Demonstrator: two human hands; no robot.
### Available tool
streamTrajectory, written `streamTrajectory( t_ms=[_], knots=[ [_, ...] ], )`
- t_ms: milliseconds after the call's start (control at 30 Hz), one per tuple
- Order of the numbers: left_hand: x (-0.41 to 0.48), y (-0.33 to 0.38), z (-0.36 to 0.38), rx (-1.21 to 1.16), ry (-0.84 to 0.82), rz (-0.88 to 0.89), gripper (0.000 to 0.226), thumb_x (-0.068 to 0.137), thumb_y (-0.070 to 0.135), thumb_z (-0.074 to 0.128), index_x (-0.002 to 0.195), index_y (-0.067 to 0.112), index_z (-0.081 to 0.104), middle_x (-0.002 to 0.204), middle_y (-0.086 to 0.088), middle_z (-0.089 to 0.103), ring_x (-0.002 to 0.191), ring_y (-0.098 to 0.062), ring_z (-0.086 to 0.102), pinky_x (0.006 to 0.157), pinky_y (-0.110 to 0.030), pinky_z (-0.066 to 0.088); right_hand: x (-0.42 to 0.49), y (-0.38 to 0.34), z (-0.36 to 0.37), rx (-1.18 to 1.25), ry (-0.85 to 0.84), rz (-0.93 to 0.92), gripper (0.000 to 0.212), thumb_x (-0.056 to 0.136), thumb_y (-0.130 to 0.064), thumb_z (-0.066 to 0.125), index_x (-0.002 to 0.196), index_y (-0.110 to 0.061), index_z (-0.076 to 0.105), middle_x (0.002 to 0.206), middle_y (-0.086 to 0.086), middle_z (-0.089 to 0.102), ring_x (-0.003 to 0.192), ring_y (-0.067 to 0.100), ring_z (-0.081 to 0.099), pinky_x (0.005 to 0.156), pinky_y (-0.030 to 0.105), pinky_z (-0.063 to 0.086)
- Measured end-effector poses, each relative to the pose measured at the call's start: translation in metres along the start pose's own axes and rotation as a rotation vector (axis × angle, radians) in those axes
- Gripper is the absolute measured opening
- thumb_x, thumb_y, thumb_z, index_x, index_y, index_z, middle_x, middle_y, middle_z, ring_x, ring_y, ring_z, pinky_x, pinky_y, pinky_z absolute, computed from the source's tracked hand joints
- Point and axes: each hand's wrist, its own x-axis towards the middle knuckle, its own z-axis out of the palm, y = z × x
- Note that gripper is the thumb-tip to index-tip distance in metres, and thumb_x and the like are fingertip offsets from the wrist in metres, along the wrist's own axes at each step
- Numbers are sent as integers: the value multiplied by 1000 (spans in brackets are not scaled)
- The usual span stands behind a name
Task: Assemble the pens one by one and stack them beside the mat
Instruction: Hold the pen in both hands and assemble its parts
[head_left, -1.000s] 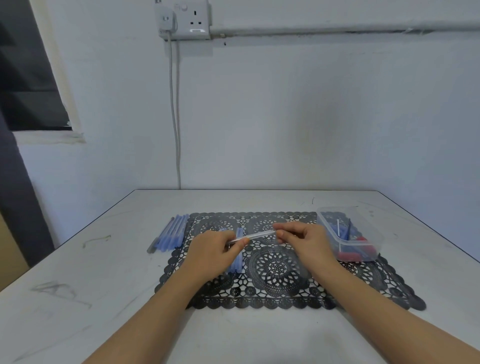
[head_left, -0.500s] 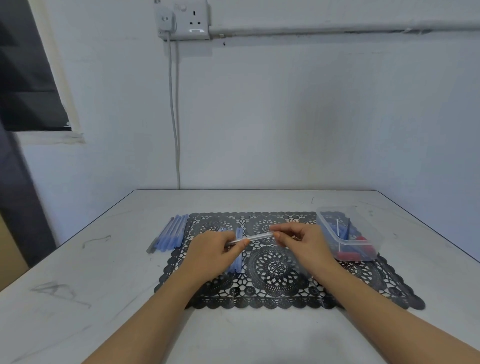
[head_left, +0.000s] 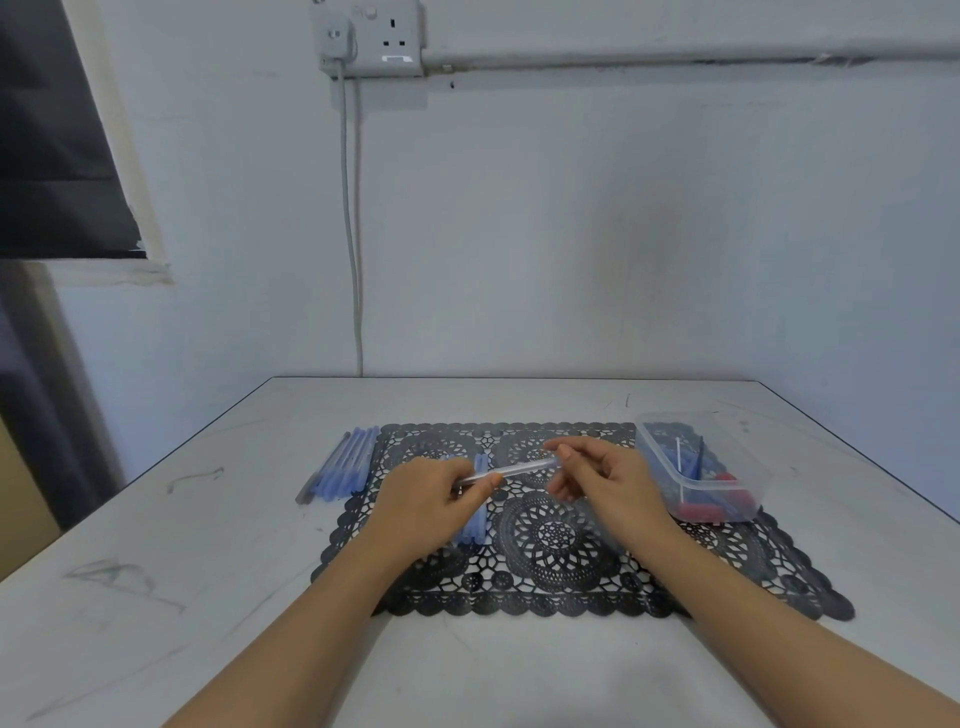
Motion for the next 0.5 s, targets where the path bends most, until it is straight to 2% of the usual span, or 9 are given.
streamTrajectory(
  t_ms=[167,300,367,500],
  knots=[
    [0,-1,0,8,26,6,42,91,52,43,63,22,50,50,6,47,47,-7,42,47,-17,25,3,6,-1,-66,-22,-8,14,88,-7,58,92,-18,66,71,6,70,66,19,66,67,30,54],
    [1,-3,2,-12,40,21,46,91,54,44,66,17,56,52,1,53,47,-8,43,48,-19,31,2,8,-3,-224,-25,-99,13,91,-15,55,87,-22,65,70,1,69,66,14,66,65,28,55],
    [1,-3,2,-18,38,39,47,90,57,43,66,18,56,51,3,50,46,-7,42,49,-20,33,2,9,-5,-334,-37,-170,18,93,-23,51,80,-21,64,68,-1,68,66,19,65,64,31,54],
    [1,-2,1,-14,28,47,42,90,54,44,66,21,55,50,4,49,47,-7,42,50,-21,34,2,8,-4,-353,-39,-209,23,94,-25,47,76,-23,61,66,-1,66,64,16,63,62,26,52]
  ],
)
